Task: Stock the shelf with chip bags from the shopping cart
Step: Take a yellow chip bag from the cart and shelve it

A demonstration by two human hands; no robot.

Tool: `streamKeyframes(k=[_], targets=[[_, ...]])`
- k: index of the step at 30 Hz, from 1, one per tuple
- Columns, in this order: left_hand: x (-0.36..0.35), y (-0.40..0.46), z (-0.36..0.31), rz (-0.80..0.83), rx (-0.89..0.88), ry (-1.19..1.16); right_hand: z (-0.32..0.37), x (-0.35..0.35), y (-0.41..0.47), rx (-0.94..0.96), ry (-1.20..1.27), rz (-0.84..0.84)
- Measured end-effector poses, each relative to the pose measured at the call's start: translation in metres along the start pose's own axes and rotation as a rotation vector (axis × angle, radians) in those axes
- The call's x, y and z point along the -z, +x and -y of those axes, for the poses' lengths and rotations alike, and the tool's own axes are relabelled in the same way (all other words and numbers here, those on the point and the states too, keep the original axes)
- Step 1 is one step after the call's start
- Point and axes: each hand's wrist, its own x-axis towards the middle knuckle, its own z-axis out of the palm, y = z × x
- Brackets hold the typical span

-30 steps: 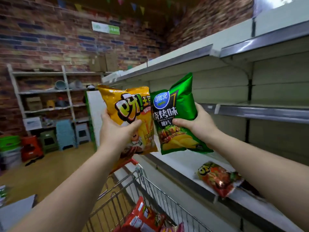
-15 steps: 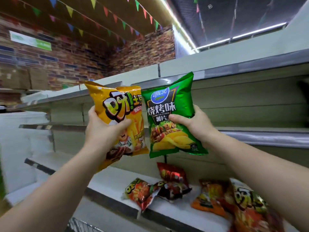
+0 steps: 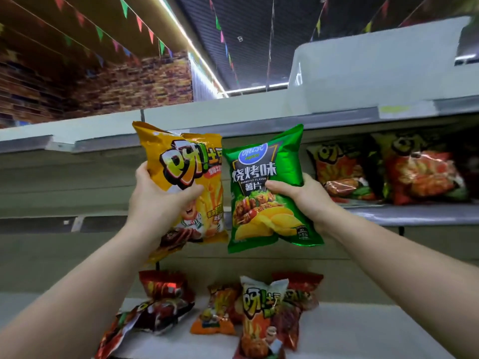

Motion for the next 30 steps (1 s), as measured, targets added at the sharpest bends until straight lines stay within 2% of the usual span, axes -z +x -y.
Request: streamKeyframes(k=[7,18,30], targets=[[-0.04,-0.006,-0.016,0.137,-0.029,-0.051,0.003,0.05,-0.011,-0.044,0.02,-0.084],[-0.073,0.014,-0.009,0.362,0.01,-0.152,0.008,0.096,-0.013,-0.124,0.079,-0.327],[-0.113,0.018,-0.005,0.505,0.108,-0.223,0.002,0.134,0.023,-0.244,0.055,-0.356]])
